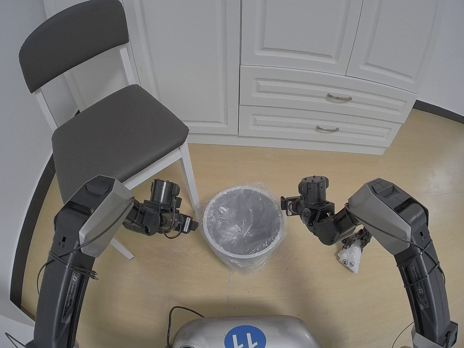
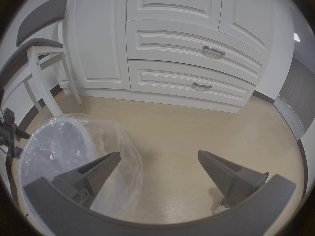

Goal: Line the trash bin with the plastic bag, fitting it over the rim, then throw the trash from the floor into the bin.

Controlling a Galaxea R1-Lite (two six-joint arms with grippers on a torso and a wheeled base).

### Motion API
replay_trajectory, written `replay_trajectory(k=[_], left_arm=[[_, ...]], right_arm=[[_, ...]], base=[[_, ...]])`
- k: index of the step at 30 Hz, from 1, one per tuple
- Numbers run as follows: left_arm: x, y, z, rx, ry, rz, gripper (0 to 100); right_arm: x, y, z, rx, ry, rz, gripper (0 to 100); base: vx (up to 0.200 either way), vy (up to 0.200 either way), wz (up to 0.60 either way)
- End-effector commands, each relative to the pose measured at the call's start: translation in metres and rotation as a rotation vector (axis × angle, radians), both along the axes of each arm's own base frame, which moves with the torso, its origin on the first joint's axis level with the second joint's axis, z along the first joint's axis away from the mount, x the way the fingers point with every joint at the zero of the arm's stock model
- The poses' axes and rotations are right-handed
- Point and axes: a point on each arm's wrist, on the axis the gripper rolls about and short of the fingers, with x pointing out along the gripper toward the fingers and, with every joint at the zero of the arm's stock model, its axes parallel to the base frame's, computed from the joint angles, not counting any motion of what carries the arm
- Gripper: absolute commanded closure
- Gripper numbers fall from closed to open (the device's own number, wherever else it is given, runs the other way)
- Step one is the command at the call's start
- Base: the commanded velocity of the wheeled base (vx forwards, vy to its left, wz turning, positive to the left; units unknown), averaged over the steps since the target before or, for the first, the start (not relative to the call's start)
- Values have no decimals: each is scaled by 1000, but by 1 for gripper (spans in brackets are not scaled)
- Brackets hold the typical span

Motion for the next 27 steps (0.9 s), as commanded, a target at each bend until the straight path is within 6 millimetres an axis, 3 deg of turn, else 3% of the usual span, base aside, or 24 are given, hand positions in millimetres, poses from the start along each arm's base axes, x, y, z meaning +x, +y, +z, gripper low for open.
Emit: replay_trajectory(k=[1, 14, 15, 18, 21, 27], left_arm=[[11, -6, -37, 35, 5, 60, 0], [23, -13, -49, 17, -25, 74, 0], [28, -22, -52, 2, -56, 109, 0], [31, -25, -53, 15, -77, 143, 0], [29, -27, -67, 42, -68, 163, 0], [27, -29, -72, 54, -56, 154, 0]], right_arm=[[4, -3, -8, -3, 8, -9, 0], [11, -8, -15, -5, 14, -23, 0], [13, -9, -19, -6, 18, -25, 0], [15, -10, -20, -5, 18, -30, 0], [18, -12, -23, -5, 19, -34, 0], [24, -12, -47, -12, 49, -42, 0]], base=[[0, 0, 0], [0, 0, 0], [0, 0, 0], [0, 0, 0], [0, 0, 0], [0, 0, 0]])
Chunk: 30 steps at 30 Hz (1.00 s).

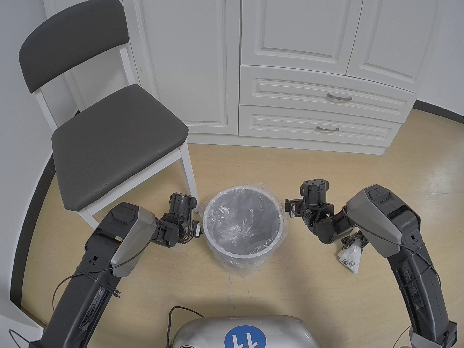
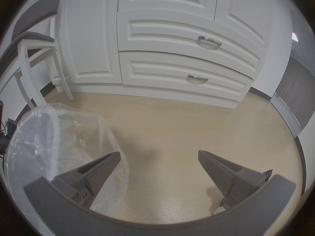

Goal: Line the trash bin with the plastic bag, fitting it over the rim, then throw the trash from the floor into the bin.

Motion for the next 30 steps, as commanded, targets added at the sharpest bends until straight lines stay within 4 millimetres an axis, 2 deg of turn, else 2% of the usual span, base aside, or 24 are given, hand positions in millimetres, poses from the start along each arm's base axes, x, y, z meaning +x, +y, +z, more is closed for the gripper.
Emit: replay_trajectory(k=[1, 4, 16, 21, 26, 30], left_arm=[[-2, 0, -13, 4, 23, -9, 0], [-2, -1, -13, 4, 21, -11, 0], [-3, -1, -15, -1, 25, -18, 0], [-2, 3, -16, 29, 20, 15, 0], [1, 14, -9, 71, 5, 72, 0], [-6, 32, 16, 107, 31, 61, 0]], right_arm=[[4, 3, -31, -5, 25, 3, 0], [6, 5, -42, -6, 31, 4, 0], [9, 11, -42, 111, 128, -3, 0], [14, 5, -46, 128, 143, -28, 0], [10, -9, -48, 122, 171, -55, 0], [8, -19, -41, 121, 155, -63, 0]], base=[[0, 0, 0], [0, 0, 0], [0, 0, 0], [0, 0, 0], [0, 0, 0], [0, 0, 0]])
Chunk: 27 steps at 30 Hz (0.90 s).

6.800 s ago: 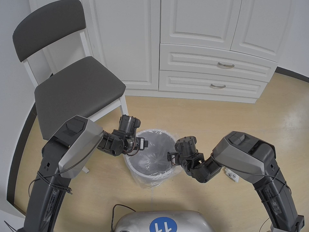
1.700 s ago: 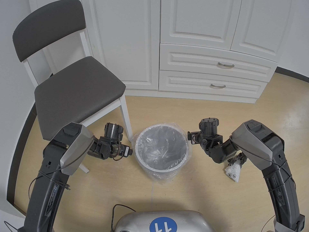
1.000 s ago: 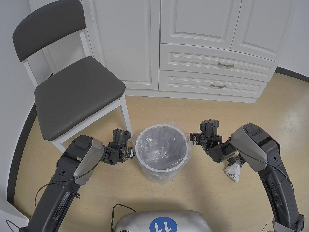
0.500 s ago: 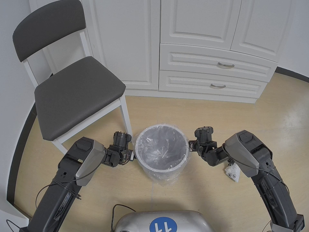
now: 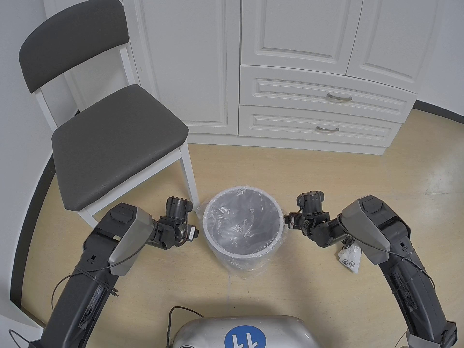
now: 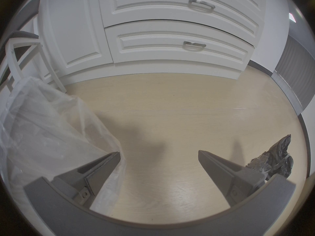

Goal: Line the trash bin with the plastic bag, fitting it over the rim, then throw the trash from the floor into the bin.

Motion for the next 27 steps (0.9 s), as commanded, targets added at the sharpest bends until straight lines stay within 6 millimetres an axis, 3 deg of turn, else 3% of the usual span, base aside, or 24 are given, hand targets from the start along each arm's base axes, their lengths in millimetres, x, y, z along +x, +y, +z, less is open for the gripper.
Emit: replay_trajectory(k=[1, 6, 11, 18, 25, 26, 27], left_arm=[[-14, 25, 40, 16, 37, -10, 0], [-42, 33, 64, -47, 74, -70, 0], [-69, 35, 78, -57, 37, -83, 0], [-116, 37, 118, -82, -57, -116, 0], [-176, 35, 163, -131, -55, -181, 0], [-176, 35, 163, -131, -55, -181, 0], [-193, 32, 181, -164, -81, -189, 0]], right_arm=[[-3, -13, 13, 0, -24, -13, 0], [-6, -21, 29, 6, -31, -17, 0], [-22, -41, 64, -1, -20, -31, 0], [-76, -67, 118, 15, -73, 1, 0], [-133, -85, 132, -81, -40, 34, 0], [-133, -85, 132, -81, -40, 34, 0], [-144, -87, 135, -87, -36, 37, 0]], base=[[0, 0, 0], [0, 0, 0], [0, 0, 0], [0, 0, 0], [0, 0, 0], [0, 0, 0], [0, 0, 0]])
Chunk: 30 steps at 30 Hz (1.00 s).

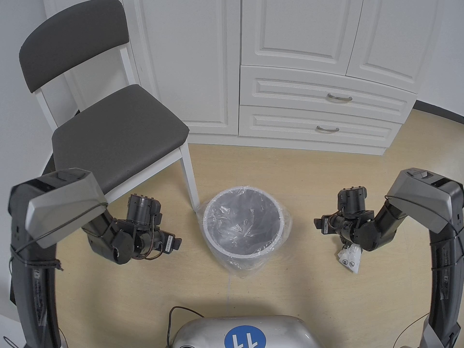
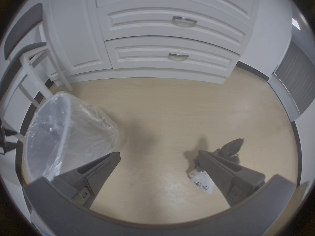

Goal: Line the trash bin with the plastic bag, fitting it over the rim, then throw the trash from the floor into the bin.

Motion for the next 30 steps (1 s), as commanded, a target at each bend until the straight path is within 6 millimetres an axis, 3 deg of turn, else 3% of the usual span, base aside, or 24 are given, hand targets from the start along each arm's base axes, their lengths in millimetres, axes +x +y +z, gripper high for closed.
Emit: replay_trajectory(k=[1, 6, 12, 15, 18, 25, 30], left_arm=[[-68, -6, 84, -111, -125, -57, 0], [-111, -6, 111, -153, -162, -90, 0], [-144, 4, 135, -184, -226, -105, 0], [-152, 9, 144, -201, -260, -102, 0], [-172, 17, 159, -262, -309, -95, 0], [-205, 25, 160, -295, -319, -123, 0], [-226, 29, 172, -338, -385, -159, 0]], right_arm=[[-52, -20, 60, -31, -88, 22, 0], [-83, -25, 76, -28, -182, 29, 0], [-107, -43, 87, -99, -216, 25, 0], [-105, -50, 90, -113, -225, 7, 0], [-101, -59, 100, -115, -258, -24, 0], [-102, -61, 118, -115, -270, -30, 0], [-101, -61, 127, -94, -205, -36, 0]], base=[[0, 0, 0], [0, 0, 0], [0, 0, 0], [0, 0, 0], [0, 0, 0], [0, 0, 0], [0, 0, 0]])
